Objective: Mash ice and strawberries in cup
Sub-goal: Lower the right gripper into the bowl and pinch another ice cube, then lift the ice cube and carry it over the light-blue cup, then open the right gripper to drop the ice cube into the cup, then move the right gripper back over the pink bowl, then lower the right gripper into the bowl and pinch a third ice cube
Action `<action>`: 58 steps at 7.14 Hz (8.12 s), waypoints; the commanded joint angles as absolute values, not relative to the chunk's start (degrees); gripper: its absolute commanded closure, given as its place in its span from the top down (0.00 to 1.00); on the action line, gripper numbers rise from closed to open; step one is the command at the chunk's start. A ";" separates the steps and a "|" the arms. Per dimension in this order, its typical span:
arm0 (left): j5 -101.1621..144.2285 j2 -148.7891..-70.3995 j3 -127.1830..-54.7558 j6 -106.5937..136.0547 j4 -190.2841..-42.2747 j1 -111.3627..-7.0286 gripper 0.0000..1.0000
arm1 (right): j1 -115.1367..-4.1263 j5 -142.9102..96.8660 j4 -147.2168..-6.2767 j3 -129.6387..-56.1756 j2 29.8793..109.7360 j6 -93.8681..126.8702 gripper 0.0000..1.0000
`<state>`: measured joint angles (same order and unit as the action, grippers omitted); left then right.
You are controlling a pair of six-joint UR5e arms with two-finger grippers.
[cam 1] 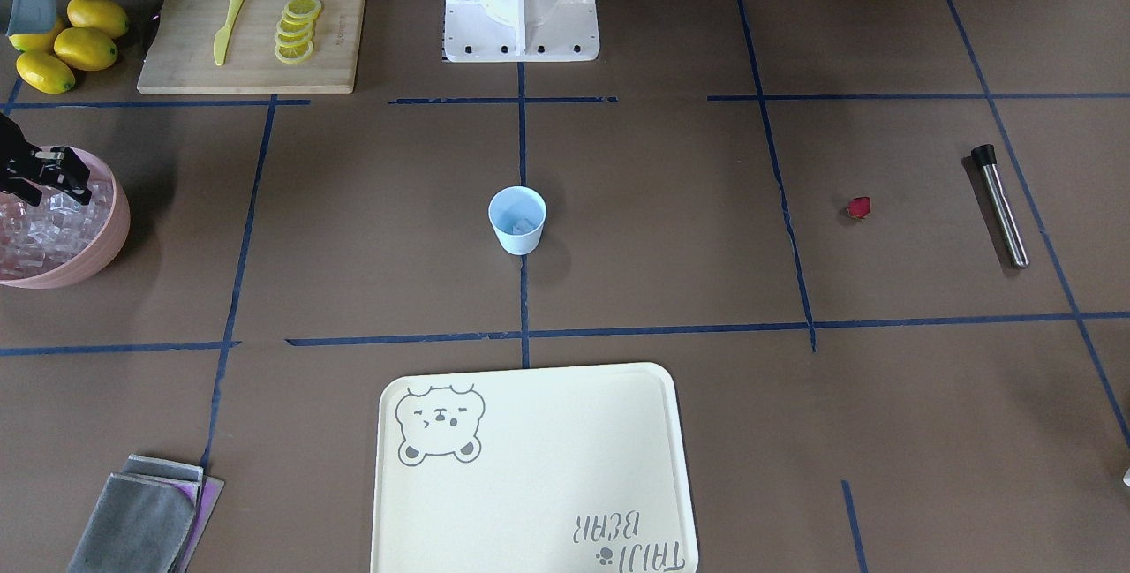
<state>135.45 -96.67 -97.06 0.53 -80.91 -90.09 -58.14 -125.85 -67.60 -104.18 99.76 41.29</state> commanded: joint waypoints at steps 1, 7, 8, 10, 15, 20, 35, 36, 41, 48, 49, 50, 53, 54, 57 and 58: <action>135.44 -96.68 -97.12 0.53 -80.86 -90.09 1.00 | -58.27 -126.47 -67.59 -104.59 99.76 41.40 0.43; 135.53 -96.68 -97.21 0.53 -80.86 -90.09 1.00 | -64.34 -131.75 -79.66 -118.53 97.23 41.57 0.00; 135.53 -96.85 -97.29 0.53 -80.86 -90.09 1.00 | -63.55 -131.31 -88.16 -119.61 89.29 41.92 0.00; 135.61 -96.77 -97.21 0.53 -80.86 -90.00 1.00 | -58.30 -128.87 -105.65 -119.53 72.68 42.45 0.00; 135.35 -96.59 -96.94 0.53 -80.86 -90.00 1.00 | -32.82 -107.70 -106.13 -98.58 42.23 68.78 0.00; 135.26 -96.24 -96.15 0.44 -81.21 -90.00 1.00 | -29.00 -105.29 -103.18 -87.21 35.52 72.33 0.00; 135.18 -96.85 -96.50 0.61 -81.30 -89.47 1.00 | -38.55 -106.26 -107.40 -101.78 44.14 64.99 1.00; 135.18 -97.03 -96.76 0.96 -81.30 -89.21 1.00 | -43.63 -107.83 -107.40 -111.44 53.08 56.60 1.00; 135.26 -97.03 -98.26 1.49 -81.12 -89.21 1.00 | -67.84 -125.14 -86.56 -115.42 89.24 29.64 1.00; 135.44 -96.94 -98.44 1.58 -81.21 -89.12 1.00 | -66.63 -125.60 -69.61 -103.11 97.03 30.23 0.99; 135.53 -96.94 -98.44 1.58 -81.21 -89.12 1.00 | -64.71 -125.42 -69.61 -103.01 96.94 30.23 0.99; 135.53 -96.94 -98.35 1.58 -81.30 -89.12 1.00 | -63.21 -125.42 -69.96 -102.92 96.42 30.23 0.99; 135.44 -96.94 -98.35 1.58 -81.30 -89.12 1.00 | -62.67 -125.60 -69.96 -102.83 96.50 29.54 0.81; 135.44 -96.94 -98.35 1.58 -81.30 -89.12 1.00 | -62.58 -125.51 -69.96 -102.57 96.24 29.44 0.78; 135.44 -97.03 -98.35 1.58 -81.30 -89.12 1.00 | -62.32 -125.51 -70.05 -100.99 94.83 29.44 0.76; 135.35 -97.03 -98.35 1.58 -81.39 -89.12 1.00 | -62.31 -125.51 -70.05 -101.07 94.83 29.44 0.70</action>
